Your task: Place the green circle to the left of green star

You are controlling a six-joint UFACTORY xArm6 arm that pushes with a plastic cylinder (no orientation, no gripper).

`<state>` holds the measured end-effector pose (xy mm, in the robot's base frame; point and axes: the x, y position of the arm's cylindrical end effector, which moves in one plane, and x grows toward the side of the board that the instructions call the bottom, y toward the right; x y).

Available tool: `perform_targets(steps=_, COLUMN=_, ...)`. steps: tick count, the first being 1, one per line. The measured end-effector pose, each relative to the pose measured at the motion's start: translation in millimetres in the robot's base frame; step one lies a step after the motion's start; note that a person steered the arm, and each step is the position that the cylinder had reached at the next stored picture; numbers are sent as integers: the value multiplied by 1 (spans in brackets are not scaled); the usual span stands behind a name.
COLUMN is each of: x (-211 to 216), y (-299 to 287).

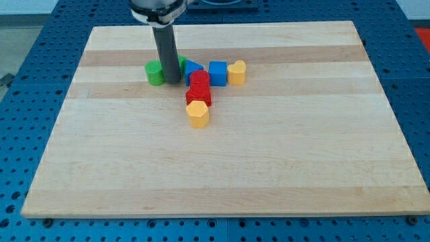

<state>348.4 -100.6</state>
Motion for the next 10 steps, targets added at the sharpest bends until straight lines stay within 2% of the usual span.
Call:
perform_targets(steps=1, x=-25, y=0)
perform_targets(steps=2, x=-13, y=0)
perform_targets(steps=3, x=17, y=-1)
perform_targets(steps=5, x=25, y=-52)
perform_targets(steps=7, x=-25, y=-38)
perform_targets(steps=8, x=-5, y=-47)
perform_targets(steps=9, x=1, y=-95)
perform_targets(steps=10, x=-28, y=-116)
